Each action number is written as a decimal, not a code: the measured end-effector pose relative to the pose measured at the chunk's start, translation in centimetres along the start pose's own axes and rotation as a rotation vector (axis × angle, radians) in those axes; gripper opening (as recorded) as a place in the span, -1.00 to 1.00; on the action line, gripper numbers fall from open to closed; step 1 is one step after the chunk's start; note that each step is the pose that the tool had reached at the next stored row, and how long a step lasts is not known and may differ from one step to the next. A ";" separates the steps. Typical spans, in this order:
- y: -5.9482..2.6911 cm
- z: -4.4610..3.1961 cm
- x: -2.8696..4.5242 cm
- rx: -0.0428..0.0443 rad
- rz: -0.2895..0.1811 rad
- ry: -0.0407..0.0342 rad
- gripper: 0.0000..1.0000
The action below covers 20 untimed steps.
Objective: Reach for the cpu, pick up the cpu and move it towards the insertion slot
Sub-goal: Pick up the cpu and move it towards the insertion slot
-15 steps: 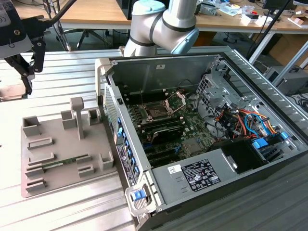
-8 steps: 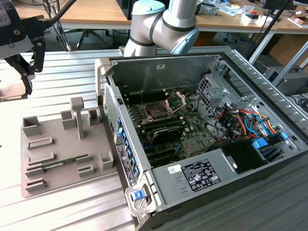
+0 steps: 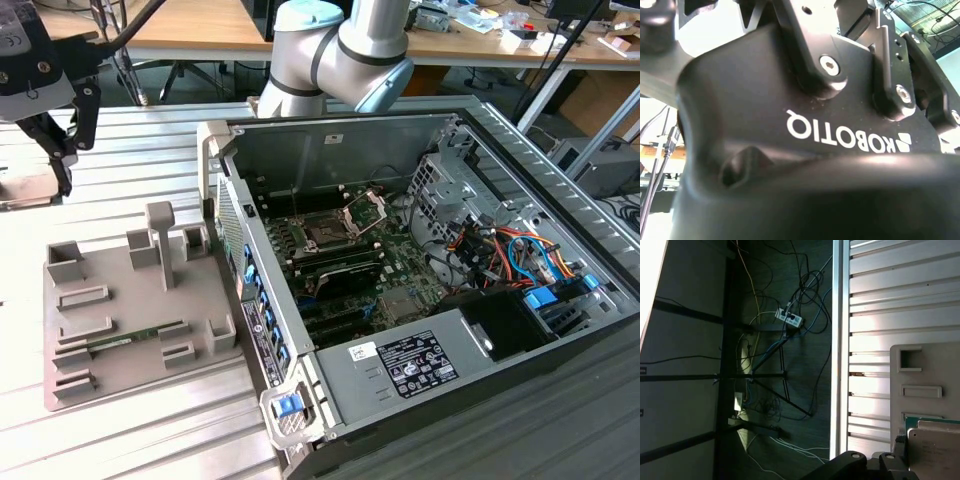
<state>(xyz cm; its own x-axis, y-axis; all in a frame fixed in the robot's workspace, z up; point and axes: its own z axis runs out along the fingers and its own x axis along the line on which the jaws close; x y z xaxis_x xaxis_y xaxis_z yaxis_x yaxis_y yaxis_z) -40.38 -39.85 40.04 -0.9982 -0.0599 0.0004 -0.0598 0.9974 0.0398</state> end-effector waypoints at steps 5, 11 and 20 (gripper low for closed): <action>-0.01 0.00 -0.32 0.0000 0.000 0.0000 0.10; -0.04 0.00 -0.80 0.0000 0.000 -0.0001 0.10; -0.09 -0.01 -1.62 0.0000 0.000 0.0000 0.10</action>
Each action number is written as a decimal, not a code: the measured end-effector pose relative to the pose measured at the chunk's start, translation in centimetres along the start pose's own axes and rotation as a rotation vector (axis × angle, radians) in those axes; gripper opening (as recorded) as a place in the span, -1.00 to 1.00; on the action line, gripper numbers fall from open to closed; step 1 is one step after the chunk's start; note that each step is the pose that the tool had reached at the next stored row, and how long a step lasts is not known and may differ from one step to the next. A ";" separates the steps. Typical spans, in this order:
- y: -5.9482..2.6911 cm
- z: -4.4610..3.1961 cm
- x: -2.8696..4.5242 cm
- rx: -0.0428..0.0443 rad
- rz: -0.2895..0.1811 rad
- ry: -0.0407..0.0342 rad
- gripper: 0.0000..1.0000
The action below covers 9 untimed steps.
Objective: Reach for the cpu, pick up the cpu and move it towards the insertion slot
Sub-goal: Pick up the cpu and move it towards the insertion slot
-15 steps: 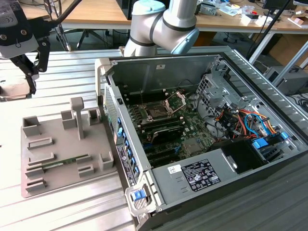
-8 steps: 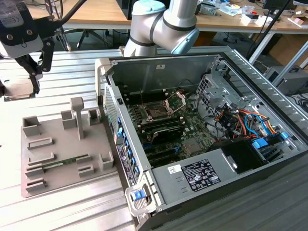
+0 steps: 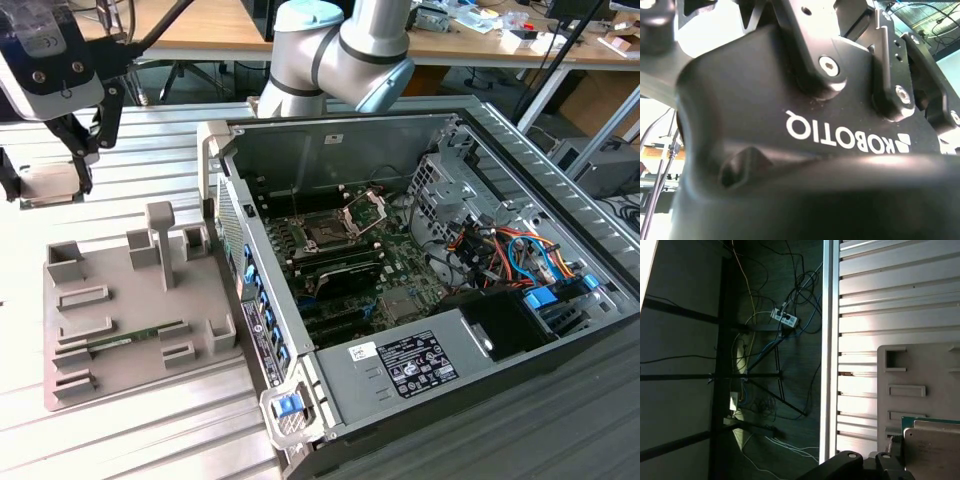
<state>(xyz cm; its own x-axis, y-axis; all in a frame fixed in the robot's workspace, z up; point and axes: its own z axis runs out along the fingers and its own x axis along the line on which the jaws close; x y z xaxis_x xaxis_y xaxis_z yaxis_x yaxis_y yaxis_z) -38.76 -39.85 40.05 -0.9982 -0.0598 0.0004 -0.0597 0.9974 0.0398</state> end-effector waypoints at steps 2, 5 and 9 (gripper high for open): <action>-0.01 0.00 -0.15 0.0000 0.000 0.0000 0.10; -0.03 0.00 -0.54 0.0000 0.000 0.0000 0.10; -0.06 0.00 -0.95 0.0000 0.000 0.0000 0.10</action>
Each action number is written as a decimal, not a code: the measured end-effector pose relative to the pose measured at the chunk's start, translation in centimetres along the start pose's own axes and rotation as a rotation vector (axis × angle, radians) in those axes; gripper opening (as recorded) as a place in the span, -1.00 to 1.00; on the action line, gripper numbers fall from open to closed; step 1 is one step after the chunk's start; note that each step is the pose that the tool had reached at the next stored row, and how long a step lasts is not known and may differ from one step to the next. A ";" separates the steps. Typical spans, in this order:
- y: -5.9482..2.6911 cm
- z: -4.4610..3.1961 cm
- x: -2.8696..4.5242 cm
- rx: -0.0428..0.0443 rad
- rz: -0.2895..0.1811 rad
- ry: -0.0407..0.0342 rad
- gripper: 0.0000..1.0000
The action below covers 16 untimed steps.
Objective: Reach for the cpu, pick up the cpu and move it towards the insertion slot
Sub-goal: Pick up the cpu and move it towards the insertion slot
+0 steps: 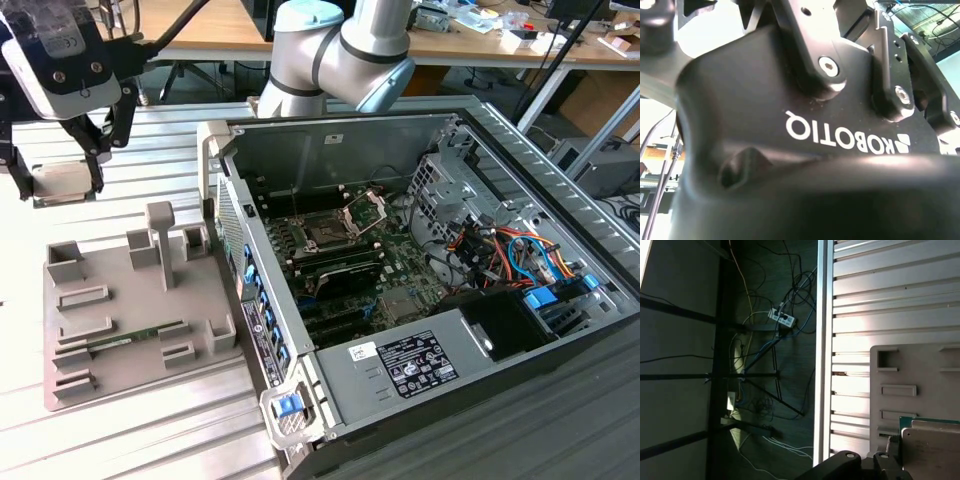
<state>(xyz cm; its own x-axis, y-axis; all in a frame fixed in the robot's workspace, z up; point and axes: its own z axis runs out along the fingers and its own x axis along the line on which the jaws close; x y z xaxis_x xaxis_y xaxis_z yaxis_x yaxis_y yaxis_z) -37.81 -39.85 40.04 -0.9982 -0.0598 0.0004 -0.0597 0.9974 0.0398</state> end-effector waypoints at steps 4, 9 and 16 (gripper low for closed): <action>-0.03 0.00 -0.44 0.0000 0.000 0.0000 0.10; -0.05 0.00 -0.91 0.0001 0.000 0.0000 0.10; -0.10 0.00 -1.69 0.0001 0.000 0.0000 0.10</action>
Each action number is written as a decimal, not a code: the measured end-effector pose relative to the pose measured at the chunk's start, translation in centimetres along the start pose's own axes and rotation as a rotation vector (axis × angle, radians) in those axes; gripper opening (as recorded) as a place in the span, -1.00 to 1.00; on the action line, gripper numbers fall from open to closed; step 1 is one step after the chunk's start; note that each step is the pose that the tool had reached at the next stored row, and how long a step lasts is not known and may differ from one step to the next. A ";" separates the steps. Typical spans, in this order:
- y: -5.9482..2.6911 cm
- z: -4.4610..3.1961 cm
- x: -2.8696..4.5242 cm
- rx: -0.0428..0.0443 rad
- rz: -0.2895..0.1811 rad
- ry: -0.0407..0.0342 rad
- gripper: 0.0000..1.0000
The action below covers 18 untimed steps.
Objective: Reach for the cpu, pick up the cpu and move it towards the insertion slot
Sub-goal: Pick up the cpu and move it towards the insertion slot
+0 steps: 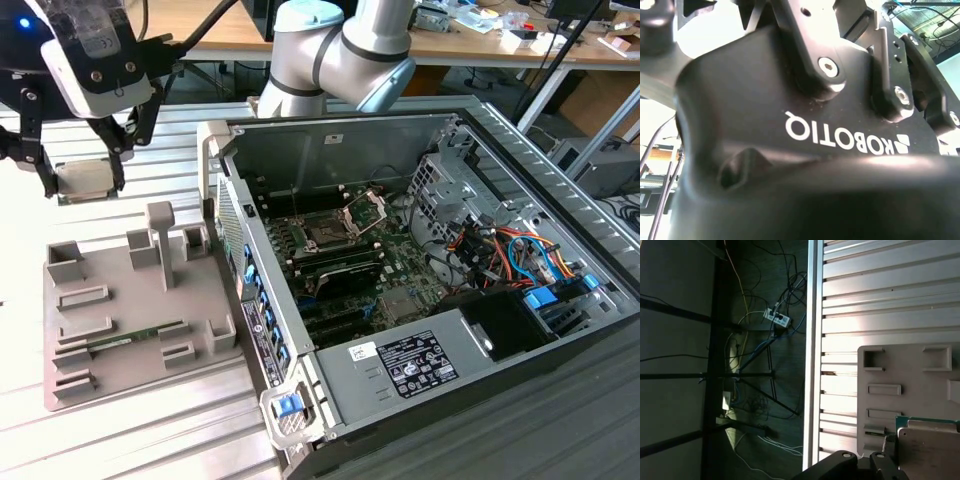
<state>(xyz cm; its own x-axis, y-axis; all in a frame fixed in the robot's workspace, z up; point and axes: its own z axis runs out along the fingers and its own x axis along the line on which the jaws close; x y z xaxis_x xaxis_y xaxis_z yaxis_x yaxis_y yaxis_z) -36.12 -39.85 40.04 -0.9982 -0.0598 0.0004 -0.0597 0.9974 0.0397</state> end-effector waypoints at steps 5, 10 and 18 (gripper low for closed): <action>-0.03 0.00 -0.43 0.0001 0.000 -0.0001 0.10; -0.05 0.00 -0.85 0.0003 0.000 0.0000 0.10; -0.08 0.00 -1.33 0.0006 0.000 0.0000 0.10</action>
<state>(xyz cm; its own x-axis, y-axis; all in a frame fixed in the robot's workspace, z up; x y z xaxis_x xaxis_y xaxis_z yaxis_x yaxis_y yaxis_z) -34.78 -39.85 40.04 -0.9982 -0.0598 0.0004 -0.0598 0.9974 0.0390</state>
